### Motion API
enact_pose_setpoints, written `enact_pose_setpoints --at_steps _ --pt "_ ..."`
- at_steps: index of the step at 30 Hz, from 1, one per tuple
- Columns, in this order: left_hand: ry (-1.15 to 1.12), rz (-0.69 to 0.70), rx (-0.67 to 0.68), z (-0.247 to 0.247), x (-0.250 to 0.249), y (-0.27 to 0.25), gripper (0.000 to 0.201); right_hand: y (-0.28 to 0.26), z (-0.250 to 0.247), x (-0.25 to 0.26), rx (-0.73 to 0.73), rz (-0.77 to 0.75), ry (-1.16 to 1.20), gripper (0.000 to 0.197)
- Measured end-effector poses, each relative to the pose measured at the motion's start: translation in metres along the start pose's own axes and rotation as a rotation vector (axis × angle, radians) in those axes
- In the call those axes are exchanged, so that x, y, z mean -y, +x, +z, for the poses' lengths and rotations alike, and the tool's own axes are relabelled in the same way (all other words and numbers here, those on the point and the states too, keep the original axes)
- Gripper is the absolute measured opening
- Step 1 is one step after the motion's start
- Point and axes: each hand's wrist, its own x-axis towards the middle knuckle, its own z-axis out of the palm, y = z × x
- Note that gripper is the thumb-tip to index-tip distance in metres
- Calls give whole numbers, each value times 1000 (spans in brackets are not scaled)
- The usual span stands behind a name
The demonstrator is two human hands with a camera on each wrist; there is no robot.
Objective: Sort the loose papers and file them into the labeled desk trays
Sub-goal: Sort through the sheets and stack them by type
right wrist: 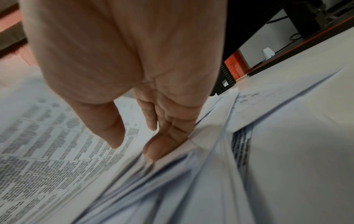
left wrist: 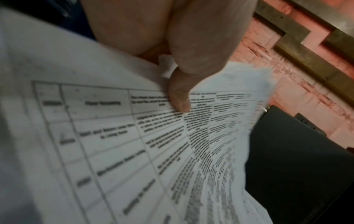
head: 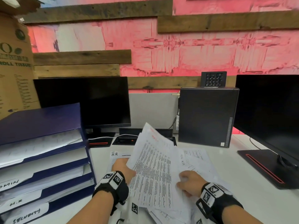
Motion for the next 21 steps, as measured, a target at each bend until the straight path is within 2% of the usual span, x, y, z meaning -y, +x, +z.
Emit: enact_pose_setpoints --at_steps 4,8,13,18,21 --pt "-68 -23 -46 -16 4 -7 20 -5 -2 -1 2 9 45 61" --pt "-105 -2 -65 -31 6 -13 29 -18 -6 4 -46 1 -91 63" --pt "-114 30 -92 -47 6 -21 30 -34 -5 15 36 10 -210 64" --pt "-155 70 -122 -62 5 -30 26 -39 -1 30 -9 -88 -41 70" --pt "-214 104 -125 -71 8 -34 23 -42 -1 38 -65 -136 193 70"
